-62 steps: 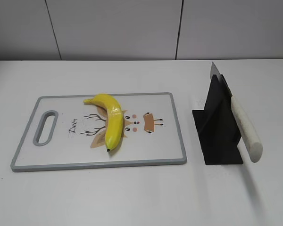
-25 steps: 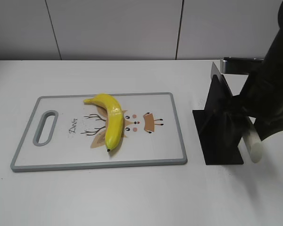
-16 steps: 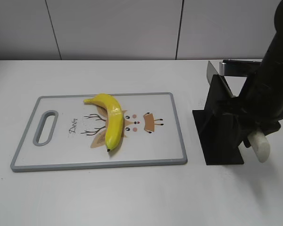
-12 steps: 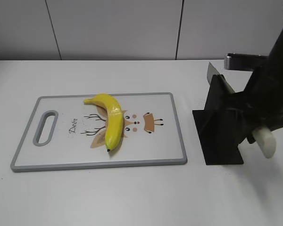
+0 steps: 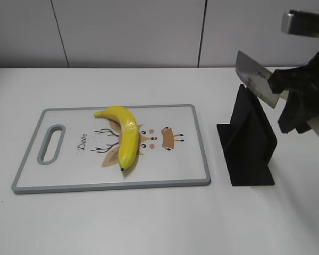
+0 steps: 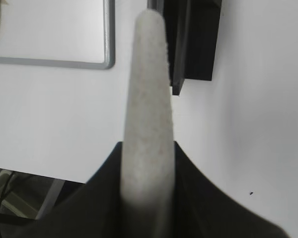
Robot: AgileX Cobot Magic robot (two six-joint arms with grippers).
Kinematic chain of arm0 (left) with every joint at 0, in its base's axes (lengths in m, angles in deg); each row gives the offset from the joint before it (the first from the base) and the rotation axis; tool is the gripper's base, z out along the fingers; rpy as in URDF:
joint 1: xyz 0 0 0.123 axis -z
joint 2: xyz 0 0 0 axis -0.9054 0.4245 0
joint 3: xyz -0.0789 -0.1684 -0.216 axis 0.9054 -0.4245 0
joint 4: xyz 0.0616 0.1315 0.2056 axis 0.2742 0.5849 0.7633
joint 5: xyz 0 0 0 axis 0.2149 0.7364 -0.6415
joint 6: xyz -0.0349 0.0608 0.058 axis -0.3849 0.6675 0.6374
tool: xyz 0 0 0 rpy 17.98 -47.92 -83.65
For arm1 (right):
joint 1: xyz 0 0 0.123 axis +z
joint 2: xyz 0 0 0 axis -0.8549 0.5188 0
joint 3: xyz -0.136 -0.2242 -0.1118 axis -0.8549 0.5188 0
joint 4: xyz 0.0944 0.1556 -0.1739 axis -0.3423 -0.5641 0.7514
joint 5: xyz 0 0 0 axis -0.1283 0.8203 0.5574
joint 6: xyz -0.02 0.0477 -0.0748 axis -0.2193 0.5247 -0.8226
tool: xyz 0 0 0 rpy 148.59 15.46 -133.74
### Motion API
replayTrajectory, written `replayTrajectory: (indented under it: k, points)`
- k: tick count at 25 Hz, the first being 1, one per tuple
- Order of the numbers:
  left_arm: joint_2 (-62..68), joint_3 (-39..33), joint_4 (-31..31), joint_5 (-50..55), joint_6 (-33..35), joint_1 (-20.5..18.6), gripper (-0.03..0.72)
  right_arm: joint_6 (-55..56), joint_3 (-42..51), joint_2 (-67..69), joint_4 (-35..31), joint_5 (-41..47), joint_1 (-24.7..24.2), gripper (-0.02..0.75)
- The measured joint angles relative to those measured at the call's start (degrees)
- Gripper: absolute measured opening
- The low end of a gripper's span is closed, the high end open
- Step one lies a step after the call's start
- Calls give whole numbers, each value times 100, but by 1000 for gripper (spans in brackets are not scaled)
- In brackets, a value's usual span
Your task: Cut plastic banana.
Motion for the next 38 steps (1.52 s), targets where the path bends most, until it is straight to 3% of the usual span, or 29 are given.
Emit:
replayTrajectory:
  k: [8, 14, 20, 29, 38]
  points:
    - [0, 0, 0, 0, 0, 0, 564, -362, -568, -346, -6, 4, 0, 174]
    - [33, 41, 0, -120, 0, 0, 564, -2684, -647, -335, -54, -543, 0, 174]
    - [1025, 334, 0, -1067, 192, 0, 564, -4660, -799, 175, -485, -937, 0, 173]
    - [3834, 1082, -854, -2544, 2086, 0, 564, -6064, -1866, 1491, -1136, -922, 0, 173]
    - [6607, 2939, -1271, -2306, 3659, 177, 564, -7231, -3148, 2682, -1295, -163, 0, 173]
